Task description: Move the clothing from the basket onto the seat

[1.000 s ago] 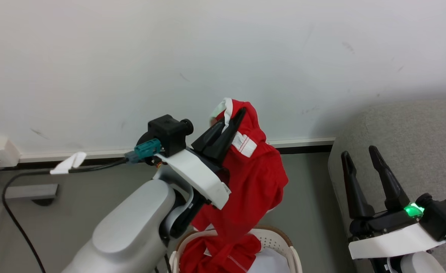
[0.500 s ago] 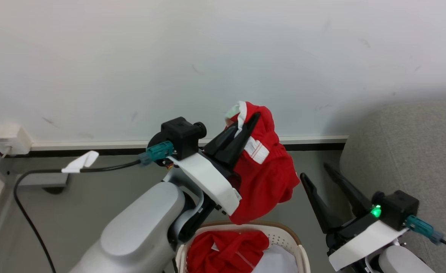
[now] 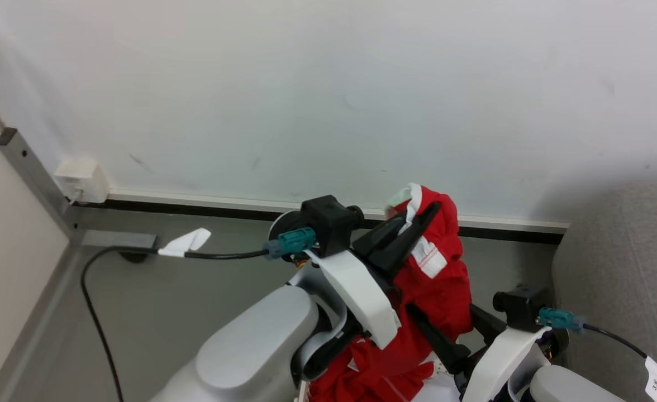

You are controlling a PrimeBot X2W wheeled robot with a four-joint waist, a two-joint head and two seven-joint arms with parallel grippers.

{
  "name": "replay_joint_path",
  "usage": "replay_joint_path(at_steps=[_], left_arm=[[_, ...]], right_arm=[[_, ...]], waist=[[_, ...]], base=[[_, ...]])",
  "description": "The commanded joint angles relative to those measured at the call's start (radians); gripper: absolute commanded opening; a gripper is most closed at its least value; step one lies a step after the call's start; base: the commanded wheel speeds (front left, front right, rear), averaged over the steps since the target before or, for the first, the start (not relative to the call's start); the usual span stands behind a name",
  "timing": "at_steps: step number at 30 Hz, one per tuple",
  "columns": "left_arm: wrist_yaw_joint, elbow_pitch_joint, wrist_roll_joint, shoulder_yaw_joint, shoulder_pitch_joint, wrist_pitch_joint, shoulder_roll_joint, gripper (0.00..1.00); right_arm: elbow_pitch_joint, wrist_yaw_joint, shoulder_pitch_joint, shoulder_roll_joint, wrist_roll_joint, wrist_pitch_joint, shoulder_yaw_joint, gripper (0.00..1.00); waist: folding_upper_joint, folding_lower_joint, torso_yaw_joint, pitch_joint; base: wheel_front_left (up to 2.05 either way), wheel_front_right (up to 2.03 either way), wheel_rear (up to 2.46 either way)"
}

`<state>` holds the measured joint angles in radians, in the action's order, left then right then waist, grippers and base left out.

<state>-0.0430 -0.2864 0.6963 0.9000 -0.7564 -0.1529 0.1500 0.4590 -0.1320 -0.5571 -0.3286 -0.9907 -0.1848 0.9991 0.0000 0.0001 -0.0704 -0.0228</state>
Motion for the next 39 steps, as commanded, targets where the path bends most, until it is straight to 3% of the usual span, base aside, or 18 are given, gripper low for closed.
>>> replay_joint_path(at_steps=[1,10,11,12,21,31,33,34,35,39], left_arm=[[-0.005,-0.004,-0.006,0.005,-0.006,-0.002,-0.009,0.0],[-0.025,-0.033,0.019,0.047,0.01,0.0,-0.054,0.0],[-0.026,-0.035,0.021,0.051,0.012,0.0,-0.056,0.0],[-0.025,-0.037,0.021,0.053,0.014,0.0,-0.057,0.0],[-0.017,-0.05,0.026,0.055,0.017,-0.004,-0.047,0.0],[0.016,-0.071,0.021,0.035,0.028,-0.019,-0.006,0.0],[0.022,-0.071,0.021,0.031,0.033,-0.023,0.004,0.18],[0.023,-0.071,0.021,0.03,0.036,-0.027,0.008,0.47],[0.025,-0.069,0.021,0.028,0.039,-0.029,0.014,1.0],[0.032,-0.06,0.018,0.027,0.053,-0.04,0.029,1.0]], right_arm=[[0.01,0.002,-0.019,-0.009,-0.021,-0.006,0.02,1.0],[0.123,0.002,-0.06,0.025,-0.103,-0.065,0.13,1.0],[0.135,0.002,-0.065,0.03,-0.102,-0.067,0.14,0.75],[0.144,0.002,-0.068,0.037,-0.108,-0.073,0.146,0.0],[0.163,0.002,-0.082,0.05,-0.09,-0.081,0.093,0.0],[0.102,0.002,-0.013,0.054,0.059,-0.081,-0.16,0.0],[0.079,0.002,0.005,0.054,0.095,-0.081,-0.21,0.0],[0.067,0.002,0.014,0.054,0.112,-0.081,-0.233,0.0],[0.055,0.002,0.021,0.055,0.128,-0.081,-0.252,0.0],[0.02,0.002,0.044,0.049,0.187,-0.081,-0.314,0.0]], waist=[[0.0,-0.0001,-0.031,0.006],[0.0,-0.0001,-0.122,0.023],[0.0,-0.0001,-0.128,0.025],[0.0,-0.0001,-0.132,0.026],[0.0,-0.0001,-0.133,0.023],[0.0,-0.0001,-0.07,-0.001],[0.0,-0.0001,-0.051,-0.007],[0.0,-0.0001,-0.042,-0.009],[0.0,-0.0001,-0.031,-0.012],[0.0,-0.0001,0.013,-0.02]], base=[[0.0,0.0,0.0],[0.0,0.0,0.0],[0.0,0.0,0.0],[0.0,0.0,0.0],[0.0,0.0,0.0],[0.0,0.0,0.0],[0.0,0.0,0.0],[0.0,0.0,0.0],[0.0,0.0,0.0],[0.0,0.0,0.0]])
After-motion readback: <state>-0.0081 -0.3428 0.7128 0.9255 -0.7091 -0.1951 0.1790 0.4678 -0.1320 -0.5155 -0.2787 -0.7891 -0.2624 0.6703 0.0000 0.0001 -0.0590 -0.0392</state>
